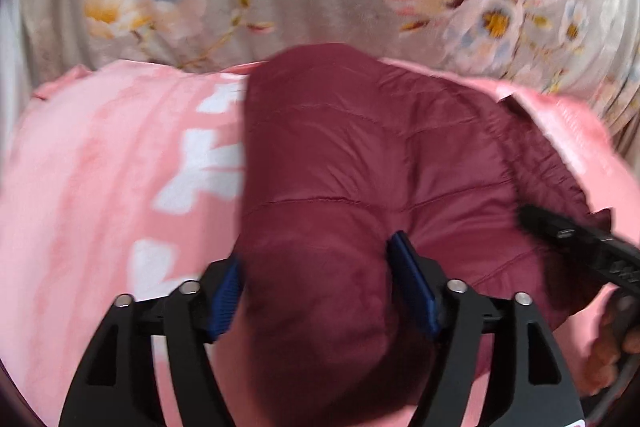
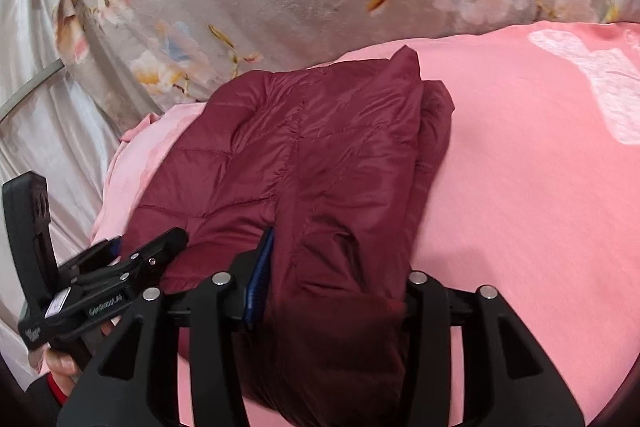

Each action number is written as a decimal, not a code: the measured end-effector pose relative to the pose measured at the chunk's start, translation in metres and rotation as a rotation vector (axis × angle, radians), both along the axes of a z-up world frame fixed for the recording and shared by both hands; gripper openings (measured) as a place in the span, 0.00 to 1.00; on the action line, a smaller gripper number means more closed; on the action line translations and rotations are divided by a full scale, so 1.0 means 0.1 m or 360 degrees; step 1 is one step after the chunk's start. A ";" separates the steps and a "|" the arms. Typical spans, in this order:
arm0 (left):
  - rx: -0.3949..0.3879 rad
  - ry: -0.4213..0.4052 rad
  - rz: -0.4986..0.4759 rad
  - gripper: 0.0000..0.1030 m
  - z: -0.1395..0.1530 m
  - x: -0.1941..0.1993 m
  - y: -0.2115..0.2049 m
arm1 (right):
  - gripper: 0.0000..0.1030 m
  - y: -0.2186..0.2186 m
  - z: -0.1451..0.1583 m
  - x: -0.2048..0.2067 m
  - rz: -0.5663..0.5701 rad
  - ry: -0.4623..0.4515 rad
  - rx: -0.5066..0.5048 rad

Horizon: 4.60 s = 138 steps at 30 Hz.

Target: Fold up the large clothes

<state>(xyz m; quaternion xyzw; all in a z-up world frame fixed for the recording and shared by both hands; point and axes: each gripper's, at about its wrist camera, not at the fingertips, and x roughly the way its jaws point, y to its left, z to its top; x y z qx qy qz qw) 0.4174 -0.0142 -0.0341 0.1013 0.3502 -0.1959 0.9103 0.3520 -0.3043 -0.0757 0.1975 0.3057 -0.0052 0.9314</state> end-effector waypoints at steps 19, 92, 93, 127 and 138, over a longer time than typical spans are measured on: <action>0.0176 0.0124 0.0420 0.76 -0.30 -0.43 -0.28 | 0.00 0.31 -0.21 -0.23 -0.0190 0.0266 -0.0399; -0.0039 -0.0057 0.0421 0.84 -0.58 -1.62 0.12 | 0.73 0.58 -0.17 -1.75 -0.0255 0.0111 -0.0411; -0.0035 -0.0063 0.0418 0.84 -0.59 -1.69 0.12 | 0.75 0.55 -0.19 -1.82 -0.0276 0.0127 -0.0370; 0.0200 -0.0178 0.0462 0.85 -0.72 -2.52 0.10 | 0.95 0.94 -0.25 -2.30 -0.0281 0.0207 -0.0581; 0.0186 -0.0209 0.0463 0.85 -0.71 -2.55 0.09 | 0.95 0.92 -0.24 -2.29 -0.0288 0.0203 -0.0586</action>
